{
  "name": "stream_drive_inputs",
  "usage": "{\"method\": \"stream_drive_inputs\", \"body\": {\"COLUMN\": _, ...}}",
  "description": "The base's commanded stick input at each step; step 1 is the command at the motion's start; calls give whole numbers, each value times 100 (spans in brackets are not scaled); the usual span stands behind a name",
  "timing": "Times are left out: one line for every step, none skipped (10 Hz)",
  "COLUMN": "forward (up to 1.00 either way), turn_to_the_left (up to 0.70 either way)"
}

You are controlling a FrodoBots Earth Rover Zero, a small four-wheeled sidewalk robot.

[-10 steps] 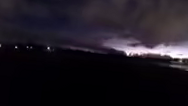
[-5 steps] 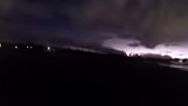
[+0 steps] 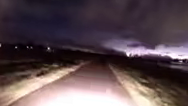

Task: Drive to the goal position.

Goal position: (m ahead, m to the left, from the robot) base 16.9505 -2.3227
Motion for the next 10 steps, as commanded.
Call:
{"method": "stream_drive_inputs", "body": {"forward": 7, "turn_to_the_left": 0}}
{"method": "stream_drive_inputs", "body": {"forward": 0, "turn_to_the_left": 0}}
{"method": "stream_drive_inputs", "body": {"forward": 0, "turn_to_the_left": 0}}
{"method": "stream_drive_inputs", "body": {"forward": 0, "turn_to_the_left": 0}}
{"method": "stream_drive_inputs", "body": {"forward": 17, "turn_to_the_left": 0}}
{"method": "stream_drive_inputs", "body": {"forward": 43, "turn_to_the_left": 0}}
{"method": "stream_drive_inputs", "body": {"forward": 70, "turn_to_the_left": 0}}
{"method": "stream_drive_inputs", "body": {"forward": 70, "turn_to_the_left": 0}}
{"method": "stream_drive_inputs", "body": {"forward": 70, "turn_to_the_left": 0}}
{"method": "stream_drive_inputs", "body": {"forward": 70, "turn_to_the_left": 0}}
